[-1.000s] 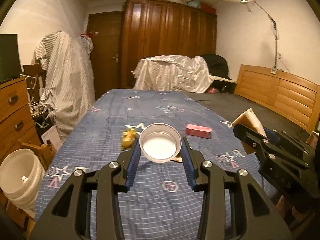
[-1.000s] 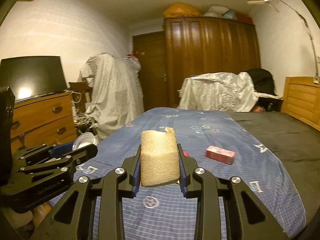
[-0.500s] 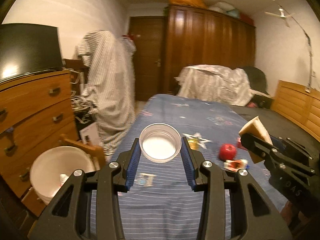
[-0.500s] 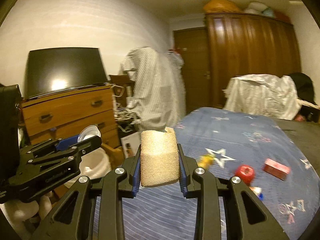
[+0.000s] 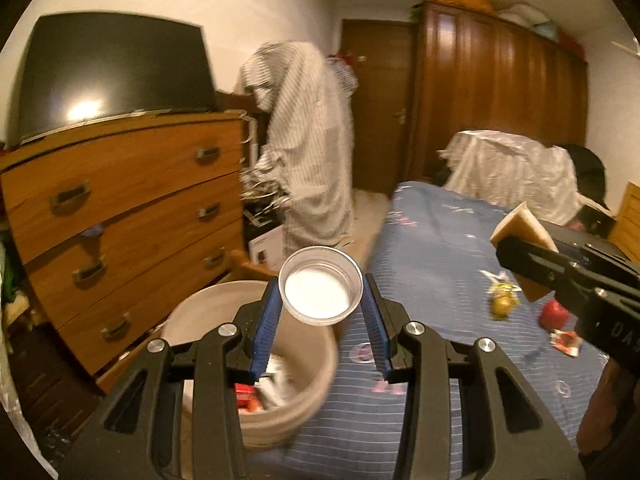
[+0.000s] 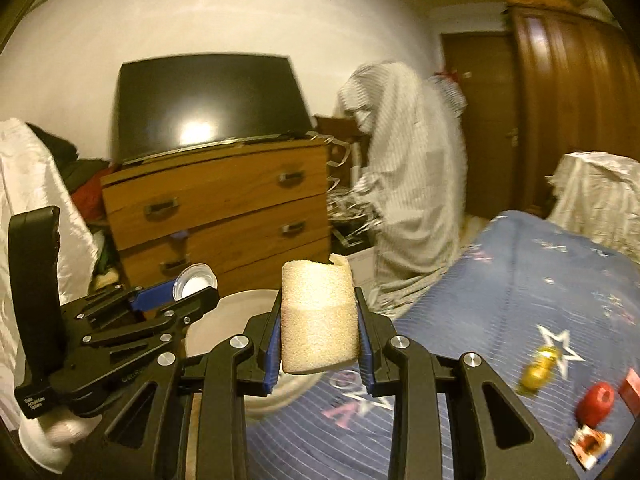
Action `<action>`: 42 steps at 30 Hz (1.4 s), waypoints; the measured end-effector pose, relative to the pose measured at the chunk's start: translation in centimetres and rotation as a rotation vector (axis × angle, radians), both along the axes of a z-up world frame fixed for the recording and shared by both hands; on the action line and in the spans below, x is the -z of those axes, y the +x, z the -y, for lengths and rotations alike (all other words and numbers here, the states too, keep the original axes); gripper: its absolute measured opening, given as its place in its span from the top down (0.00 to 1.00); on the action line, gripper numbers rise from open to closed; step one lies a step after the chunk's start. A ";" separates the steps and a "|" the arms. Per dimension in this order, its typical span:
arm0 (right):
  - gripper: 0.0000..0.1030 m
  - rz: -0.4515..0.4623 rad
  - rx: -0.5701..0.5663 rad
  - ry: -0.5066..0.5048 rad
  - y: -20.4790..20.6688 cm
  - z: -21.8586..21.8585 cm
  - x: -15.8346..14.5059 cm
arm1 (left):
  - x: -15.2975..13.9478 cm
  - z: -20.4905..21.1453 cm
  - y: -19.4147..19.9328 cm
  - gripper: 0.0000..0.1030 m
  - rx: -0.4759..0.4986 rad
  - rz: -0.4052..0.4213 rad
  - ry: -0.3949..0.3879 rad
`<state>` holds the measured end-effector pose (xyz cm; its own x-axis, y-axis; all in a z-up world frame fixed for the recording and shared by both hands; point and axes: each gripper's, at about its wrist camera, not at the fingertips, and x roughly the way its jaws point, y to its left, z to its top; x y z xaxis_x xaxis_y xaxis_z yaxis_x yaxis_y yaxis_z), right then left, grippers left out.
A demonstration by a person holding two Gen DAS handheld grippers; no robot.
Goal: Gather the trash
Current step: 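Carry the sponge block and white lid with both tools over the white bucket, then open both tools to drop the sponge and lid into the bucket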
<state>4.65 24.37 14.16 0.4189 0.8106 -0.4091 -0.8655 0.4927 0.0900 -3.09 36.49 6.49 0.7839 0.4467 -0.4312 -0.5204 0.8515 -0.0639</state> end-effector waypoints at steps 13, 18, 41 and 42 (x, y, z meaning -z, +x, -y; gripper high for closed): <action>0.69 -0.143 -0.181 -0.250 4.4 -18.3 3.7 | 2.5 -9.8 0.9 0.62 -0.057 -0.129 -0.123; 0.69 -0.208 -0.203 -0.337 5.9 -22.2 6.2 | 3.4 -12.5 1.9 0.62 -0.049 -0.186 -0.162; 0.69 -0.317 -0.244 -0.496 10.9 -26.6 12.0 | 8.6 -18.3 4.2 0.62 -0.045 -0.331 -0.266; 0.68 -0.318 -0.245 -0.496 10.9 -26.6 12.1 | 8.7 -18.5 4.2 0.62 -0.048 -0.333 -0.263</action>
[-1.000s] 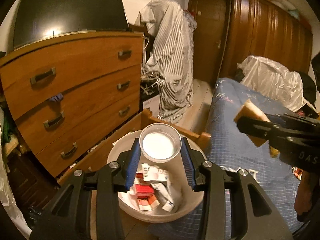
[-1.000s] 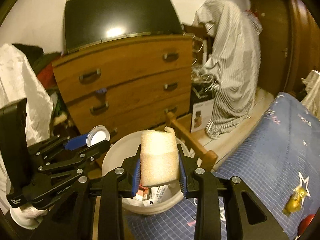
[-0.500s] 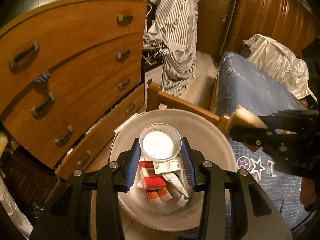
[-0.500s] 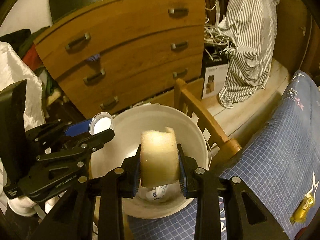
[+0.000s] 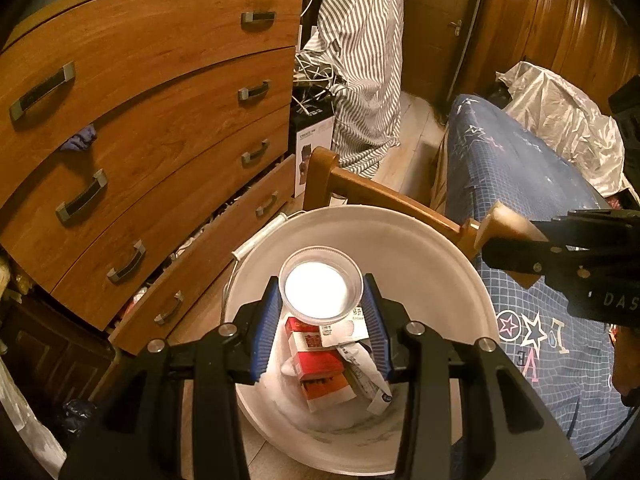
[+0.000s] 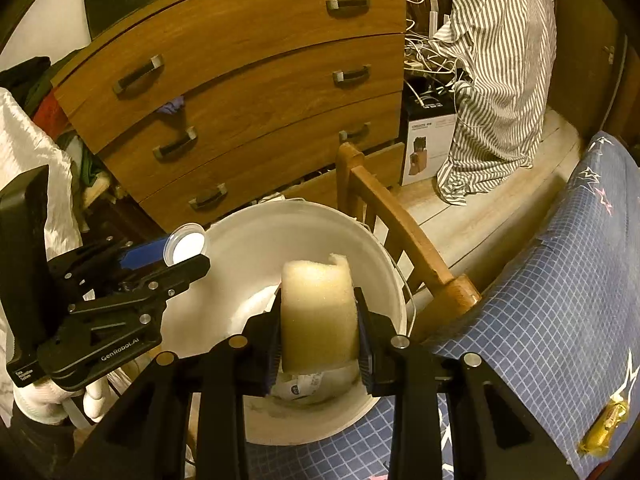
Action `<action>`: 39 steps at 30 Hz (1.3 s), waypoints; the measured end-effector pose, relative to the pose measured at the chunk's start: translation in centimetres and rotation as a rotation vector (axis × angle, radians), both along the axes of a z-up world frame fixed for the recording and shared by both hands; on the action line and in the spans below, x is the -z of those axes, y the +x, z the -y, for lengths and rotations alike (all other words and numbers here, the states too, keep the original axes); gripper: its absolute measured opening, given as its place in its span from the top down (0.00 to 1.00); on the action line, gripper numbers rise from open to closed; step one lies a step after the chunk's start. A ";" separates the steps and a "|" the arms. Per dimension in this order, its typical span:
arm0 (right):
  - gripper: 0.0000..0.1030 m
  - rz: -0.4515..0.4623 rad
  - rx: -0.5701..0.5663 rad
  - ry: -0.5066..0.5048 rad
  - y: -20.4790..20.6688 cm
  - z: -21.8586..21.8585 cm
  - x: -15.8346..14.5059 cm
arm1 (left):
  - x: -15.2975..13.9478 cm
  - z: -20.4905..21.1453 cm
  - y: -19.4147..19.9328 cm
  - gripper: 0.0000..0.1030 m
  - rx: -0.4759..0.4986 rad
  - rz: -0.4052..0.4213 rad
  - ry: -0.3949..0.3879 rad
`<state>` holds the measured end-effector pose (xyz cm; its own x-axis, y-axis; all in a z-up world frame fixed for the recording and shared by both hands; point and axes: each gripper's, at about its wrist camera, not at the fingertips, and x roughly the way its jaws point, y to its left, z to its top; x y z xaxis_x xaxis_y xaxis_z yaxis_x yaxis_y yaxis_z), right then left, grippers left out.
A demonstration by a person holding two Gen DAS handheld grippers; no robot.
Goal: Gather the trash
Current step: 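Open both tools to drop the sponge and lid into the bucket, then move both open tools back over the trash on the bed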
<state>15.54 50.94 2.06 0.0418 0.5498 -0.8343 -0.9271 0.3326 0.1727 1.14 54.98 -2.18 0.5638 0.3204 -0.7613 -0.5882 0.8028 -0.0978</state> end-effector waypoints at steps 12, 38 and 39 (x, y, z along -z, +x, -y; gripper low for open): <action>0.34 -0.036 0.055 0.089 1.7 2.4 -1.4 | 0.3 -0.3 -0.5 0.38 -0.035 0.005 0.013; 0.33 0.090 0.769 0.210 6.6 60.0 8.8 | 8.0 30.4 11.9 0.38 0.575 -0.032 -0.131; 0.33 0.090 0.804 0.210 7.4 62.1 9.6 | 8.1 31.7 12.4 0.38 0.597 -0.032 -0.134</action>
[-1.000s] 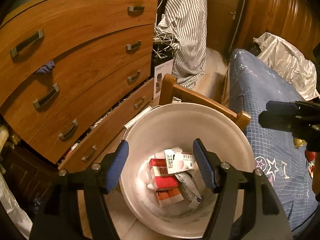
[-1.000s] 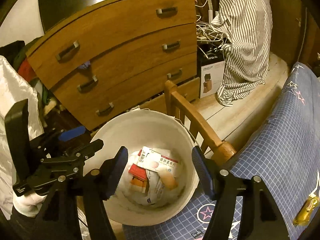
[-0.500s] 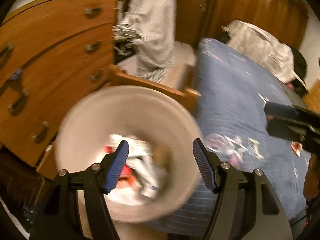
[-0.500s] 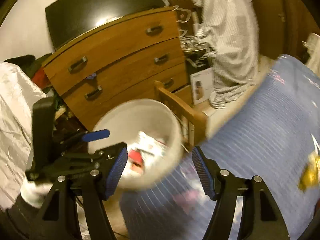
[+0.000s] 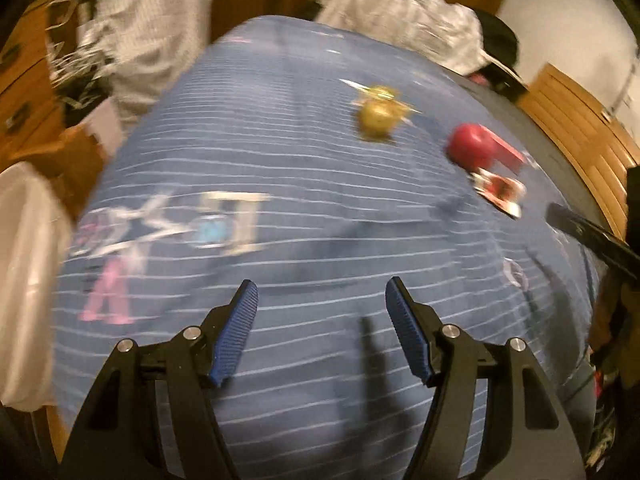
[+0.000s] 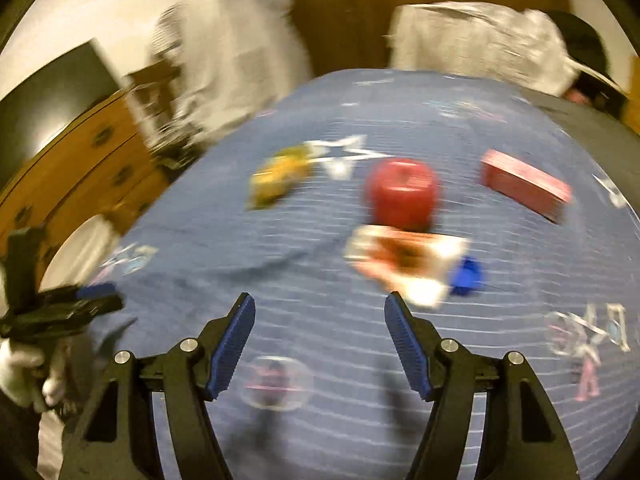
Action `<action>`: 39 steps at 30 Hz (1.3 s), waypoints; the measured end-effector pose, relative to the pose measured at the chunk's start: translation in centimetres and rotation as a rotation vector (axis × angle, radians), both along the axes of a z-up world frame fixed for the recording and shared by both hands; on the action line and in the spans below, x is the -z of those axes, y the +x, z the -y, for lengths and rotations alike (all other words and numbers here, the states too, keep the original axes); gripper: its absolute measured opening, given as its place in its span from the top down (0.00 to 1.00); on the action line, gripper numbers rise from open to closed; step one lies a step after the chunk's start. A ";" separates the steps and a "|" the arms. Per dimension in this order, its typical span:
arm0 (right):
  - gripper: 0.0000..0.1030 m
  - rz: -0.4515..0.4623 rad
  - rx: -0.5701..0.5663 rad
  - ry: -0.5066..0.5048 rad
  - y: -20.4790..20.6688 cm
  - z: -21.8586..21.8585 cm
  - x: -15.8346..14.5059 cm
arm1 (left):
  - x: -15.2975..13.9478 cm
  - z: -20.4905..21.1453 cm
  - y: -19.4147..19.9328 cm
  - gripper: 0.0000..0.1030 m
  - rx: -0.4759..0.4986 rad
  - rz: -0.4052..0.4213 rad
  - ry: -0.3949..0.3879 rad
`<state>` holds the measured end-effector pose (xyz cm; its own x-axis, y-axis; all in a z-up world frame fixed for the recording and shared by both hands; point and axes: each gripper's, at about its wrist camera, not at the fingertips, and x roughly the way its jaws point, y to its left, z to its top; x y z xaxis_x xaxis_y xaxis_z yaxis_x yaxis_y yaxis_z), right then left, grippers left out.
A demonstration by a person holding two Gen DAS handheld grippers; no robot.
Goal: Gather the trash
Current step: 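Move both open tools back over the trash on the bed, then grasp the orange-and-white paper cup with the left tool while the right tool grasps the blue bottle cap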
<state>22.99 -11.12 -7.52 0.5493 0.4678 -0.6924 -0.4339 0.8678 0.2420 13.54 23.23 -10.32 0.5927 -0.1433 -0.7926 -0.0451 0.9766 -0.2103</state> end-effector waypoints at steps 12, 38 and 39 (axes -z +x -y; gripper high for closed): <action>0.33 -0.040 -0.006 0.018 6.1 0.6 4.0 | 1.0 6.7 2.6 0.35 0.060 -0.043 0.012; 0.29 -0.038 -0.043 -0.038 4.0 8.5 3.8 | 1.0 18.3 14.3 0.24 0.172 -0.038 0.138; 0.29 -0.046 -0.042 -0.065 5.0 8.0 4.2 | 1.3 18.3 14.5 0.24 0.170 -0.043 0.146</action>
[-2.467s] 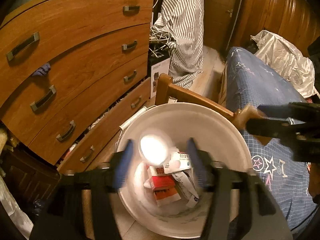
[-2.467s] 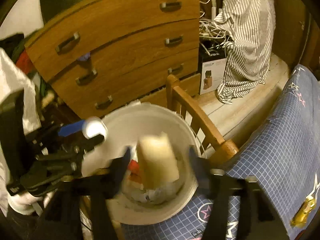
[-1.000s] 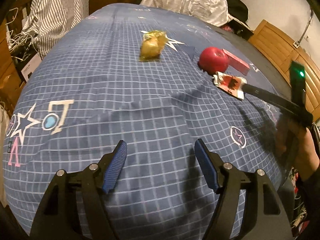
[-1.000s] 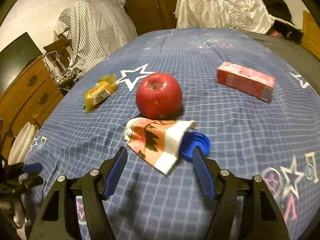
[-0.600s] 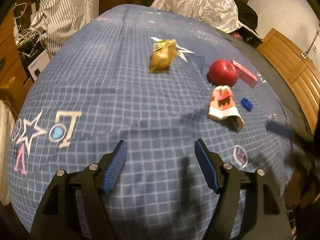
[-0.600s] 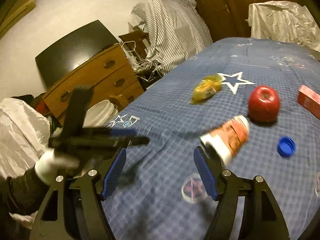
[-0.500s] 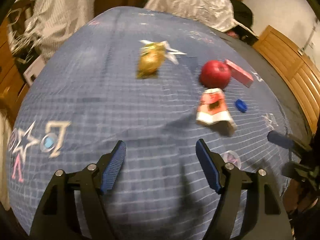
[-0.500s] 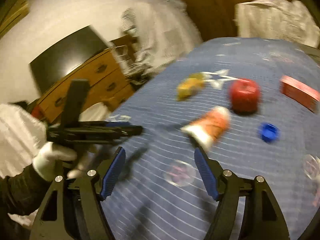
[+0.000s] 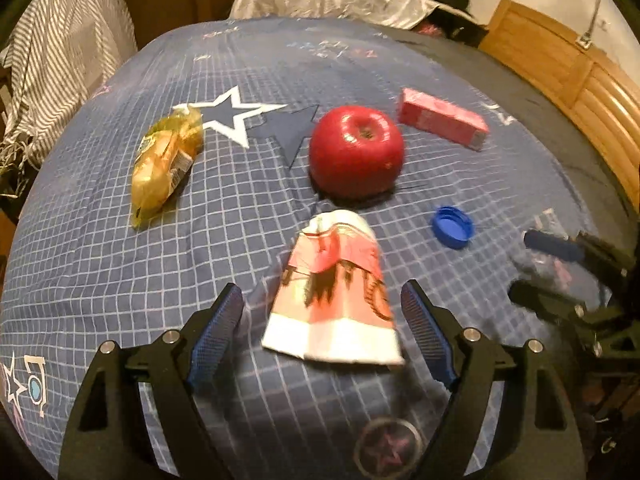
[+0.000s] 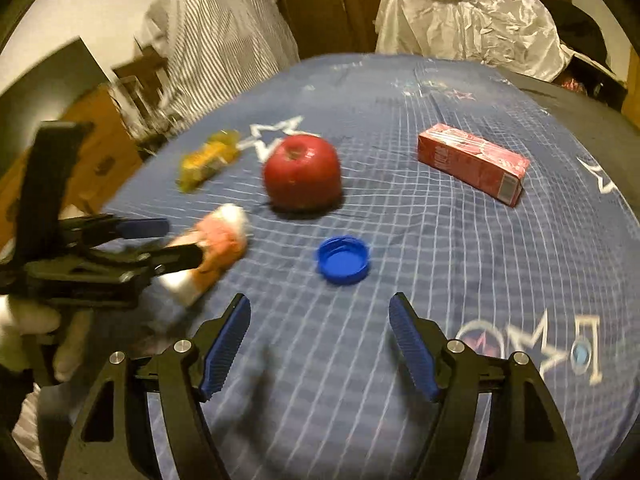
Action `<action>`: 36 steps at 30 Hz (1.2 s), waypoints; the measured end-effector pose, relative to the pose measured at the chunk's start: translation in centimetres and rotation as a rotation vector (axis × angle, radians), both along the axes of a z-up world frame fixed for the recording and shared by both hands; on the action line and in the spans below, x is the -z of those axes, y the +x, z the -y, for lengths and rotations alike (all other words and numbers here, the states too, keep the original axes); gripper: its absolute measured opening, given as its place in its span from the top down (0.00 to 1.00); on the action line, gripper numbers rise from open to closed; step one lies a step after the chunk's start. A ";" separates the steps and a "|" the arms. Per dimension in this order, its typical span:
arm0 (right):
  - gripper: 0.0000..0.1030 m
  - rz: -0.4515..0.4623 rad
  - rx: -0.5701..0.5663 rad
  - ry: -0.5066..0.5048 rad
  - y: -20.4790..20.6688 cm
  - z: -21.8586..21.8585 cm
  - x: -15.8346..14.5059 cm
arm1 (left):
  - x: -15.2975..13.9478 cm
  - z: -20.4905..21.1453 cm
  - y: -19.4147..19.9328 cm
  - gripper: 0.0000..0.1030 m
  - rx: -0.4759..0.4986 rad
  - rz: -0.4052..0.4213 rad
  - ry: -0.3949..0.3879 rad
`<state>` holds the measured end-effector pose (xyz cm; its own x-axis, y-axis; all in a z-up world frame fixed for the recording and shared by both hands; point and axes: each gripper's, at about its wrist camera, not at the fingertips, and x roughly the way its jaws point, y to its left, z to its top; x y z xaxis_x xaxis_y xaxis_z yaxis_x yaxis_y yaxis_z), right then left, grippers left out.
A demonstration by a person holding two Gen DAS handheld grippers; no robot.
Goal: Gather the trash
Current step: 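Grasp the orange-and-white paper cup with the left tool while the right tool grasps the blue bottle cap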
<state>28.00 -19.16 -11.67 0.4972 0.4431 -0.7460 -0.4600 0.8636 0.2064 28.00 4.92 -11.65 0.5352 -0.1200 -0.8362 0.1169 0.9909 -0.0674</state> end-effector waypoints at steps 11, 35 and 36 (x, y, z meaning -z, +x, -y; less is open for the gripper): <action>0.41 -0.046 -0.029 -0.193 5.8 -4.4 2.6 | 2.5 0.9 1.4 0.24 -0.007 -0.019 0.077; 0.60 0.012 -0.006 -0.186 4.5 -5.4 3.2 | 2.2 0.8 1.2 0.58 -0.063 0.052 0.106; 0.60 0.020 -0.003 -0.180 4.2 -5.3 3.0 | 2.1 0.7 1.0 0.59 -0.064 0.055 0.105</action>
